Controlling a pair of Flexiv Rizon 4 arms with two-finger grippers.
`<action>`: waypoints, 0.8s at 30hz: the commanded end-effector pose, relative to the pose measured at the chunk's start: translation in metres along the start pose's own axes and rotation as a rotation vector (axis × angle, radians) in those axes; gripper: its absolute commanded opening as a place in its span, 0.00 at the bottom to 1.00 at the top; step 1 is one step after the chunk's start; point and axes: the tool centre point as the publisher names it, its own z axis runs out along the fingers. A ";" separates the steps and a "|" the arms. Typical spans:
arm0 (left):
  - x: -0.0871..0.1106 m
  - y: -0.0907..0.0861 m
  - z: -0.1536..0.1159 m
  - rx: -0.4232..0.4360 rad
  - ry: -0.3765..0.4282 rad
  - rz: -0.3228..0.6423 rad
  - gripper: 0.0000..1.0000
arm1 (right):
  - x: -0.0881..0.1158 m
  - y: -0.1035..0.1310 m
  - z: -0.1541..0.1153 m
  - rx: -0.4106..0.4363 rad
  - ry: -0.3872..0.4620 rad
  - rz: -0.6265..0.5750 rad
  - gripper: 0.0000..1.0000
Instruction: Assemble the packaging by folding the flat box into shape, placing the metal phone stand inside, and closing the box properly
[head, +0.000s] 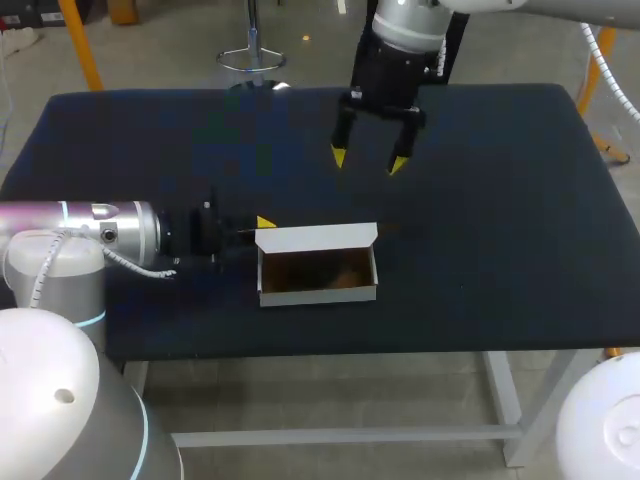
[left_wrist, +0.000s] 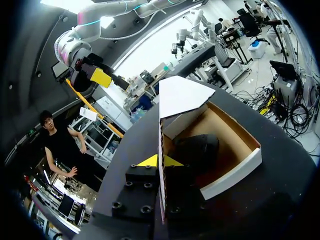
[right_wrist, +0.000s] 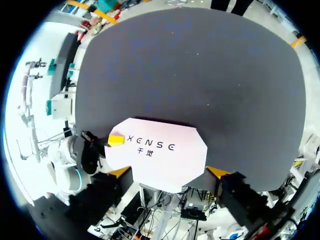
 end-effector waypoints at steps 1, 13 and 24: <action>0.004 0.002 0.004 -0.008 -0.017 0.008 0.00 | -0.005 -0.003 0.000 -0.006 0.000 0.099 1.00; 0.007 0.004 0.005 0.004 -0.042 0.045 0.00 | -0.009 -0.010 0.002 -0.020 -0.006 0.197 1.00; 0.011 0.004 0.008 -0.002 -0.056 0.109 0.00 | -0.009 -0.010 0.011 0.032 0.030 0.216 1.00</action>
